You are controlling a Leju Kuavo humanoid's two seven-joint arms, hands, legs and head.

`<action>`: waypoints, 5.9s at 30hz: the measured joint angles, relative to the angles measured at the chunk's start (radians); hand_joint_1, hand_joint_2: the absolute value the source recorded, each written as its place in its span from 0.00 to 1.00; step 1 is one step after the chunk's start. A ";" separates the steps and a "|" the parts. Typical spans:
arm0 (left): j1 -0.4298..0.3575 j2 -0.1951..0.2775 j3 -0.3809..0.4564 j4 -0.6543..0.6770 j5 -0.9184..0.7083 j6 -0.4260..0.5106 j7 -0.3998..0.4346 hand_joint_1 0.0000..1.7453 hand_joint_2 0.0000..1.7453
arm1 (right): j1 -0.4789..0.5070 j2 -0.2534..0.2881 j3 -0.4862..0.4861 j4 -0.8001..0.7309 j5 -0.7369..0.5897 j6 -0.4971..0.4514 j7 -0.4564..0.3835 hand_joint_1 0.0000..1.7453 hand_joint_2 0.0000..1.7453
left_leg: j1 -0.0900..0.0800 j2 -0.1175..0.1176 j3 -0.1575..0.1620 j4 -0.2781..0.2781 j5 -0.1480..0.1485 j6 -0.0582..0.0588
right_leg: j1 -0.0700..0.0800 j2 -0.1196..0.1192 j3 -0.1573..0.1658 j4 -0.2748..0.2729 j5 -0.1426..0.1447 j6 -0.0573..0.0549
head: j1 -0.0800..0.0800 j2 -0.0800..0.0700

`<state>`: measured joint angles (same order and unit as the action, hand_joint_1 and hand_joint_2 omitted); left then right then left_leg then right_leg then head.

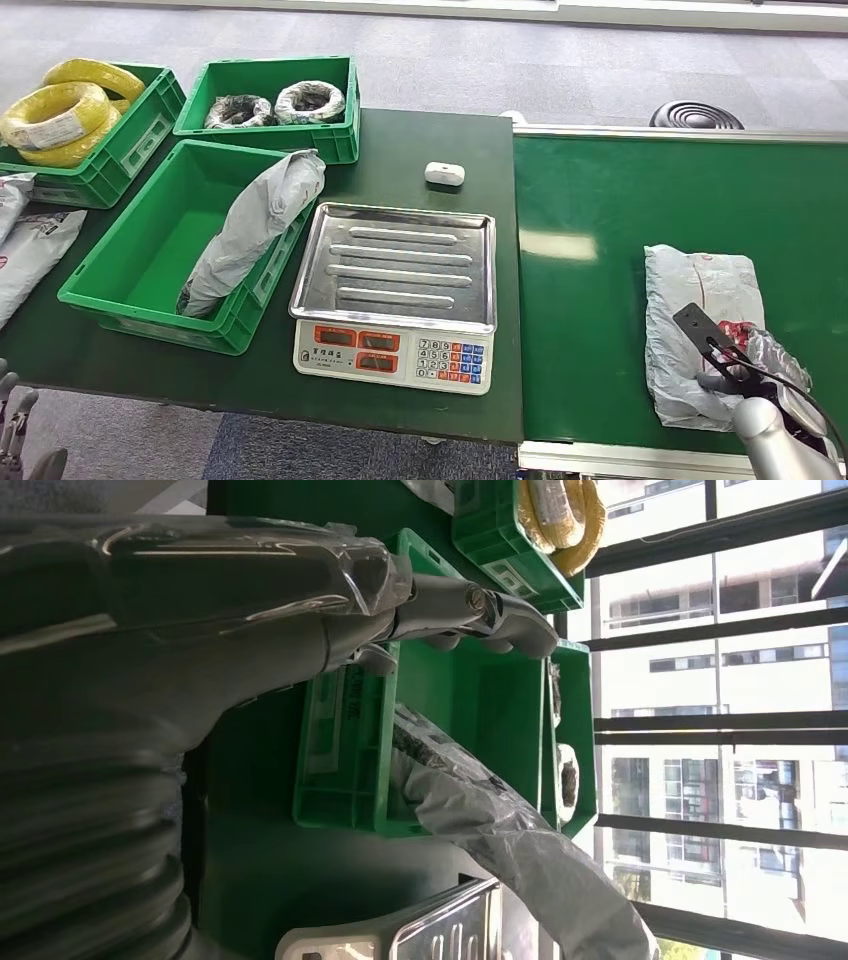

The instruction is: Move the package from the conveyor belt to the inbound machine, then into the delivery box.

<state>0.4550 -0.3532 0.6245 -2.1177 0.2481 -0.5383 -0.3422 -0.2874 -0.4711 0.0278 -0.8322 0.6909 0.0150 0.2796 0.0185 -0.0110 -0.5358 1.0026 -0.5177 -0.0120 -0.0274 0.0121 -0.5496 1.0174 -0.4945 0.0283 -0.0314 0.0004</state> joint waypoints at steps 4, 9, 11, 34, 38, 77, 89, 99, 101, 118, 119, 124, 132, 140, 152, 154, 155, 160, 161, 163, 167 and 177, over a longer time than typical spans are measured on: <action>-0.024 0.000 0.000 0.013 -0.009 -0.003 0.000 0.00 1.00 | -0.025 -0.003 0.000 0.066 -0.008 0.023 -0.002 0.00 1.00 | 0.000 0.000 0.001 0.000 0.000 0.000 | 0.000 0.000 0.000 0.000 0.000 0.000 | 0.000 0.000; -0.034 0.000 0.000 0.022 -0.010 -0.006 0.000 0.00 1.00 | -0.048 -0.005 0.001 0.106 -0.017 0.053 -0.004 0.58 1.00 | 0.000 0.000 0.002 0.000 0.000 0.000 | 0.000 0.000 0.002 -0.001 0.000 0.000 | 0.000 0.000; -0.039 0.000 0.000 0.026 -0.016 -0.008 0.000 0.00 1.00 | -0.058 -0.006 0.002 0.121 -0.034 0.105 -0.012 0.99 1.00 | 0.000 0.000 0.004 0.000 0.000 0.000 | 0.000 0.000 0.004 -0.001 0.000 0.000 | 0.000 0.000; -0.029 -0.001 -0.026 -0.006 0.020 0.063 0.015 0.00 1.00 | 0.090 0.095 -0.188 -0.330 -0.308 -0.452 -0.373 1.00 1.00 | 0.000 -0.001 -0.003 0.000 0.000 0.000 | 0.000 -0.002 -0.001 -0.001 0.000 0.001 | 0.000 0.000; -0.038 -0.001 -0.034 -0.006 0.013 0.068 0.007 0.00 1.00 | 0.102 0.126 -0.205 -0.455 -0.412 -0.509 -0.472 1.00 1.00 | 0.000 0.000 -0.002 0.000 0.000 0.000 | 0.000 -0.001 -0.002 -0.001 0.000 0.000 | 0.000 0.000; -0.211 0.222 -0.292 0.041 -0.093 0.194 -0.035 0.00 1.00 | -0.512 0.536 0.595 -0.308 -0.086 0.234 -0.240 1.00 1.00 | 0.002 0.000 -0.009 0.000 0.009 -0.007 | 0.002 0.000 -0.011 0.005 0.004 -0.005 | 0.000 0.000; -0.242 0.205 -0.319 0.042 -0.118 0.194 -0.012 0.00 1.00 | -0.479 0.535 0.527 -0.270 0.156 0.213 -0.116 0.00 1.00 | 0.002 0.000 -0.010 0.000 0.009 -0.007 | 0.002 0.000 -0.013 0.005 0.004 -0.005 | 0.001 0.000; -0.276 0.213 -0.368 0.060 -0.183 0.205 -0.031 0.00 1.00 | -0.441 0.536 0.467 -0.264 0.061 0.272 -0.241 0.00 1.00 | 0.002 0.000 -0.009 0.000 0.009 -0.007 | 0.002 0.001 -0.013 0.005 0.005 -0.005 | 0.000 0.000; -0.284 0.224 -0.393 0.064 -0.215 0.223 -0.047 0.00 1.00 | -0.431 0.540 0.451 -0.273 0.013 0.265 -0.275 0.00 1.00 | 0.002 0.000 -0.009 0.000 0.009 -0.007 | 0.002 0.001 -0.013 0.005 0.005 -0.005 | 0.000 0.000; -0.424 0.339 -0.745 0.155 -0.471 0.484 0.061 0.00 1.00 | -0.337 0.546 0.323 -0.429 -0.322 0.138 -0.326 0.00 1.00 | 0.002 0.000 -0.009 0.001 0.009 -0.007 | 0.002 0.000 -0.013 0.004 0.005 -0.005 | 0.000 0.000; -0.443 0.343 -0.774 0.170 -0.501 0.505 0.093 0.00 1.00 | -0.322 0.535 0.314 -0.451 -0.347 0.133 -0.324 0.00 1.00 | 0.002 -0.001 -0.009 0.001 0.009 -0.007 | 0.002 0.000 -0.012 0.004 0.005 -0.005 | 0.000 0.000; -0.548 0.350 -0.933 0.264 -0.606 0.549 0.245 0.00 1.00 | -0.200 0.454 0.256 -0.566 -0.398 0.107 -0.335 0.00 1.00 | 0.001 -0.002 -0.009 0.001 0.009 -0.006 | 0.001 0.000 -0.011 0.002 0.006 -0.004 | 0.001 0.000; -0.704 0.326 -1.134 0.466 -0.810 0.551 0.438 0.00 1.00 | 0.101 0.352 0.131 -0.757 -0.556 -0.103 -0.596 0.00 1.00 | 0.001 -0.003 -0.011 0.001 0.008 -0.006 | 0.001 -0.001 -0.012 0.002 0.006 -0.003 | 0.000 0.000; -0.833 0.281 -1.249 0.717 -0.949 0.595 0.486 0.00 1.00 | 0.354 0.327 0.124 -0.919 -0.643 -0.269 -0.699 0.00 1.00 | 0.001 0.000 -0.011 0.001 0.008 -0.005 | 0.001 0.000 -0.013 0.002 0.006 -0.003 | 0.000 0.000; -0.972 0.238 -1.394 1.030 -1.268 0.710 0.588 0.99 1.00 | 0.379 0.325 0.179 -0.951 -0.676 -0.331 -0.711 0.00 1.00 | 0.001 0.000 -0.011 0.001 0.009 -0.005 | 0.001 0.001 -0.012 0.002 0.007 -0.003 | 0.000 0.000; -0.979 0.236 -1.401 1.053 -1.281 0.720 0.589 1.00 1.00 | 0.377 0.326 0.186 -0.951 -0.679 -0.336 -0.710 0.00 1.00 | 0.001 0.000 -0.011 0.001 0.009 -0.005 | 0.001 0.001 -0.012 0.002 0.007 -0.003 | 0.000 0.000; -0.981 0.236 -1.402 1.060 -1.283 0.729 0.587 1.00 1.00 | 0.376 0.327 0.189 -0.951 -0.681 -0.338 -0.709 0.00 1.00 | 0.001 0.000 -0.011 0.001 0.009 -0.005 | 0.001 0.001 -0.012 0.002 0.007 -0.003 | 0.000 0.000; -0.984 0.243 -1.396 1.064 -1.295 0.762 0.584 1.00 1.00 | 0.371 0.327 0.204 -0.946 -0.692 -0.342 -0.701 0.00 1.00 | 0.001 0.000 -0.011 0.001 0.009 -0.005 | 0.001 0.001 -0.012 0.002 0.007 -0.003 | 0.000 0.000; -0.985 0.245 -1.395 1.064 -1.296 0.763 0.584 1.00 1.00 | 0.369 0.327 0.205 -0.945 -0.693 -0.342 -0.700 0.00 1.00 | 0.001 0.000 -0.011 0.001 0.009 -0.005 | 0.001 0.001 -0.012 0.002 0.007 -0.003 | 0.000 0.000; -0.986 0.248 -1.390 1.060 -1.298 0.766 0.585 1.00 1.00 | 0.365 0.327 0.208 -0.942 -0.696 -0.342 -0.700 0.00 1.00 | 0.001 0.000 -0.011 0.001 0.009 -0.005 | 0.001 0.001 -0.012 0.002 0.007 -0.003 | 0.000 0.000; -0.982 0.268 -1.348 1.002 -1.285 0.812 0.569 1.00 1.00 | 0.354 0.328 0.220 -0.932 -0.700 -0.346 -0.698 0.00 1.00 | 0.001 0.001 -0.011 0.001 0.009 -0.005 | 0.001 0.001 -0.013 0.003 0.007 -0.003 | 0.000 0.000; -1.038 0.334 -1.081 0.659 -1.319 0.948 0.485 1.00 1.00 | 0.344 0.366 0.222 -0.920 -0.660 -0.375 -0.669 0.00 1.00 | 0.002 0.000 -0.013 0.001 0.010 -0.005 | 0.002 0.001 -0.013 0.003 0.007 -0.003 | 0.000 0.000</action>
<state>-0.5835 -0.0192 -0.4568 -1.4589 -1.0706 0.4096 0.1431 0.0564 -0.1049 0.2496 -1.7525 0.0311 -0.3604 -0.3893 0.0202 -0.0107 -0.5484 1.0033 -0.5081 -0.0169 -0.0257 0.0128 -0.5630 1.0204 -0.4872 0.0255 -0.0313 0.0004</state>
